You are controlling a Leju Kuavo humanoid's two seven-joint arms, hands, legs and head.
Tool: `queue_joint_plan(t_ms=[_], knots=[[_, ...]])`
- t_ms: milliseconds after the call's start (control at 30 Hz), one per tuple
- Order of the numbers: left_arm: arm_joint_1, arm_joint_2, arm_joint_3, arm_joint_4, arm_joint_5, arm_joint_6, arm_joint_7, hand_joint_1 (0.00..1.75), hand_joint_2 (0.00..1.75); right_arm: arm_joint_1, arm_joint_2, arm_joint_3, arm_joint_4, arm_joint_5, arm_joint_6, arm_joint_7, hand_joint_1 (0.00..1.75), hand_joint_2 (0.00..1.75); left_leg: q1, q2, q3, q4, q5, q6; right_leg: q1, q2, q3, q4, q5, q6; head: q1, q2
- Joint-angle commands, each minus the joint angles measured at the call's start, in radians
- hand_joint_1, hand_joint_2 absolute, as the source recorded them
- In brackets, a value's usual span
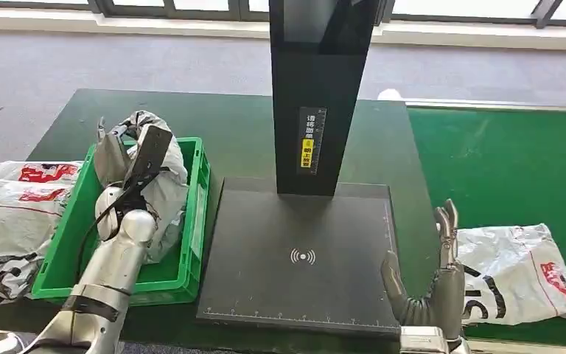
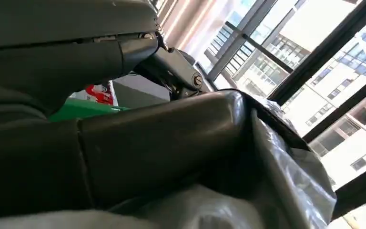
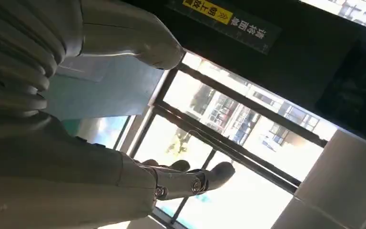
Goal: Moved the parcel from conveyor to table for the left to box.
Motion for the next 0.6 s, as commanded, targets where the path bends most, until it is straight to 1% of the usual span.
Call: queue_joint_plan(t_ms=[33,333,500,600], knots=[[-0.011,0.0,-0.005,0.025,-0.004,0.001,0.008,0.0,0.0,-0.017,0.024,-0.077,0.022,-0.001,0.004,0.006,0.0,1.75,0.001,0.0,0.001,-0.001,0.001,0.0,0.001,-0.001,0.001,-0.002,0.001,-0.001,0.0,0.0],[0.016,-0.003,-0.004,-0.016,-0.047,0.018,0.027,0.0,0.0,-0.023,0.029,-0.078,0.026,0.0,0.011,0.005,0.0,1.75,0.0,0.0,0.001,-0.001,0.0,0.0,0.0,-0.001,0.001,-0.001,0.0,-0.001,0.0,0.0],[0.041,-0.003,-0.013,-0.053,-0.13,0.024,0.067,0.0,0.0,-0.027,0.03,-0.079,0.028,0.002,0.017,0.006,0.0,1.75,0.0,0.001,0.001,-0.001,0.0,0.0,0.0,0.0,0.001,-0.001,0.0,-0.001,0.0,0.0],[0.053,-0.01,-0.021,-0.068,-0.166,-0.022,0.085,0.0,0.0,-0.027,0.03,-0.083,0.028,0.003,0.016,0.007,0.0,1.75,0.0,0.0,0.001,-0.002,0.001,0.0,0.0,-0.001,0.002,-0.002,0.001,-0.001,0.0,0.0]])
